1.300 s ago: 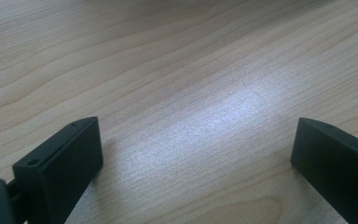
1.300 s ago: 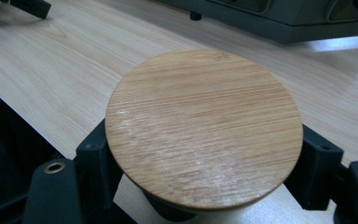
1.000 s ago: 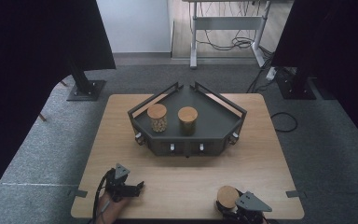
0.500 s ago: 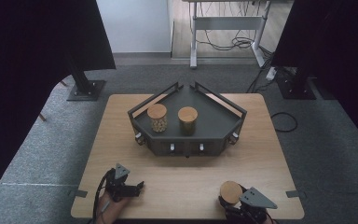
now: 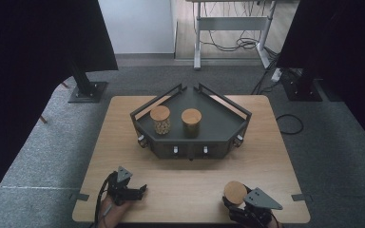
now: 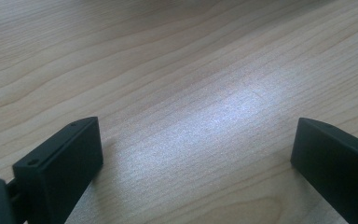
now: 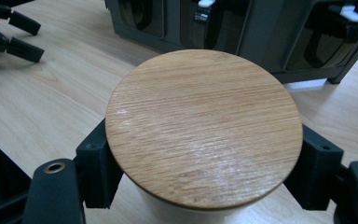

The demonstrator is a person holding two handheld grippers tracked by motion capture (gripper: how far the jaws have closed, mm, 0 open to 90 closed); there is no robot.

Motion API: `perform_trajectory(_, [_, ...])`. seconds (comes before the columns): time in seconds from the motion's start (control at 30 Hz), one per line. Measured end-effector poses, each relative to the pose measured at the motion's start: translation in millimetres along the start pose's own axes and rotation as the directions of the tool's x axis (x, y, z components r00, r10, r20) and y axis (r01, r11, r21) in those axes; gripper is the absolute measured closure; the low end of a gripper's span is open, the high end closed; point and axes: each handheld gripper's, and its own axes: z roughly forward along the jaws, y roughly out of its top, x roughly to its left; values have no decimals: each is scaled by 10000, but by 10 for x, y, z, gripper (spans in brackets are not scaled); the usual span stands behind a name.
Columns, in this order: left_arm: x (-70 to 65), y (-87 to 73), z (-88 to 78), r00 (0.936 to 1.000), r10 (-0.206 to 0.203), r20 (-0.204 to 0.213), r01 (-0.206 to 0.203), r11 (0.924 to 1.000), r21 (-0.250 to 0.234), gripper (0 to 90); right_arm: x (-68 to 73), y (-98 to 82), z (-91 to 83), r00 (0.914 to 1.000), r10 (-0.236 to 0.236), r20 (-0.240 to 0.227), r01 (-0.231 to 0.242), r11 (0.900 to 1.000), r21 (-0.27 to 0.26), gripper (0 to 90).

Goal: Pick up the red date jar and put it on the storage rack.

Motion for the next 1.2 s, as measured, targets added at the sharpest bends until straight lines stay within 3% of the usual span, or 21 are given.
perform_trajectory(1.2, [0, -1, 0, 10000, -5, 3, 5, 10000, -8, 19, -8, 220, 31, 9984, 331, 466, -302, 9977, -614, 249])
